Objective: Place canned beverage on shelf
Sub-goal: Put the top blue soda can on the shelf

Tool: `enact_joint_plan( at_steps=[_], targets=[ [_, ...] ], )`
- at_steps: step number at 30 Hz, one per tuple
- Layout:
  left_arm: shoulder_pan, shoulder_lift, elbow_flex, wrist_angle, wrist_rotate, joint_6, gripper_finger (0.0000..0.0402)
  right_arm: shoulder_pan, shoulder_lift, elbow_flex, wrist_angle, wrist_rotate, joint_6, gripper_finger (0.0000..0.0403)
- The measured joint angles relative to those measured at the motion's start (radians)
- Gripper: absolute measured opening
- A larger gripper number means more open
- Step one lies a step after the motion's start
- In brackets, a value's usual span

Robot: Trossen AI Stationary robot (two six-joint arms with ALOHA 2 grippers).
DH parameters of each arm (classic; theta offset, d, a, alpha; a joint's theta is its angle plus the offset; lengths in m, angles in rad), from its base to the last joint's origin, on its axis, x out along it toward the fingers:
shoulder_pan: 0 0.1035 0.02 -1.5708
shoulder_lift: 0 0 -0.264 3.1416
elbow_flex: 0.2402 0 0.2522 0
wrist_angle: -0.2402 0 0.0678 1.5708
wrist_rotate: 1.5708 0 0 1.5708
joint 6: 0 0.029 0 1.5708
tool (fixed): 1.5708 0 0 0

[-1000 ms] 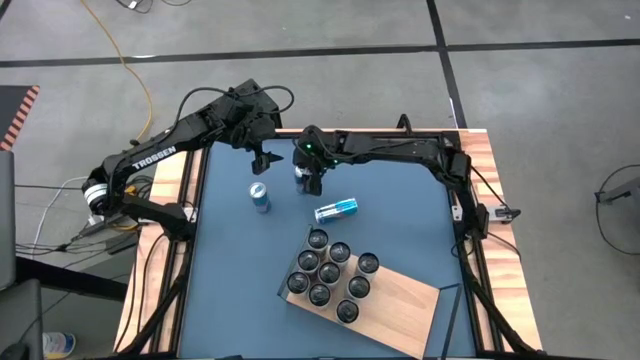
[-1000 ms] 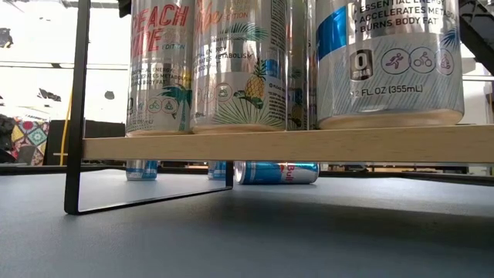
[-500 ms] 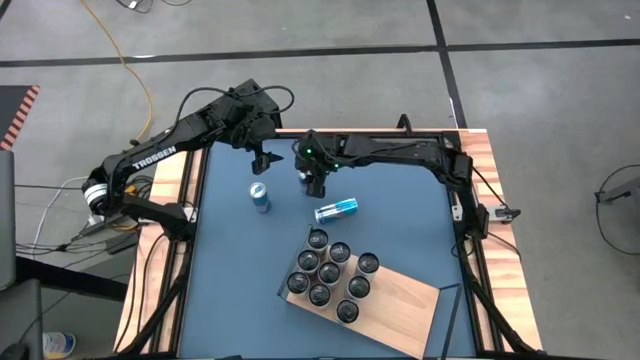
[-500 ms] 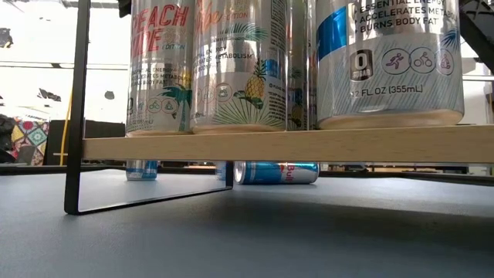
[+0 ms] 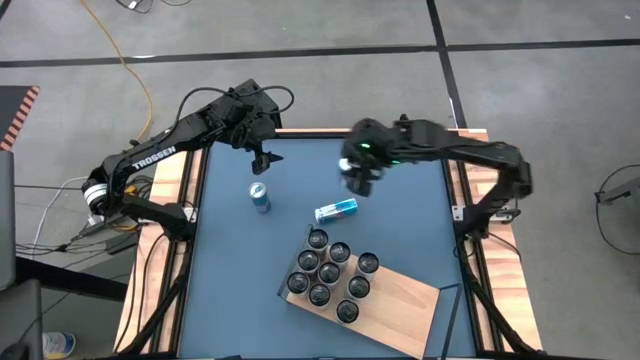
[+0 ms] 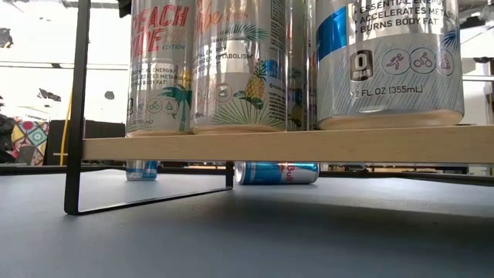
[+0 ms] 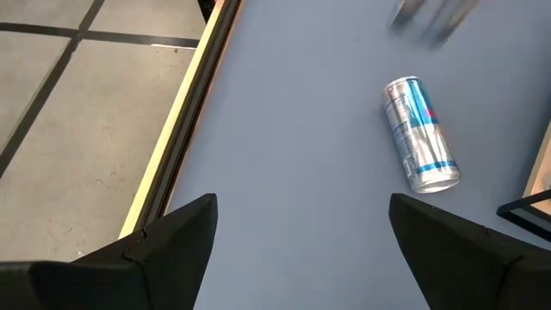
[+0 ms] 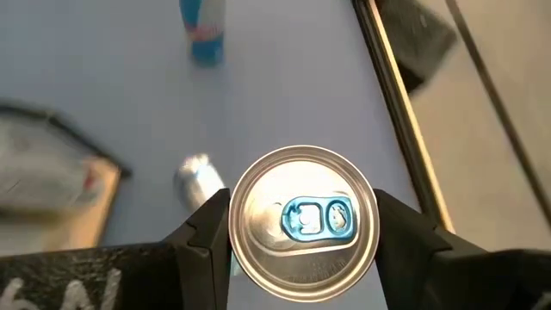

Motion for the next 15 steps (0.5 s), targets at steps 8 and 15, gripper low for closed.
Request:
enact_joint_plan(
  at_steps=[8,15],
  targets=[
    [0.000,0.000,0.000,0.002,0.000,-0.002,0.0330,0.189,-0.167,0.000,-0.415,0.213,0.412,0.0196],
    [0.000,0.000,0.000,0.003,0.000,-0.027,0.0330,0.438,-0.231,-0.048,-0.505,0.233,0.794,0.0196]
  ],
)
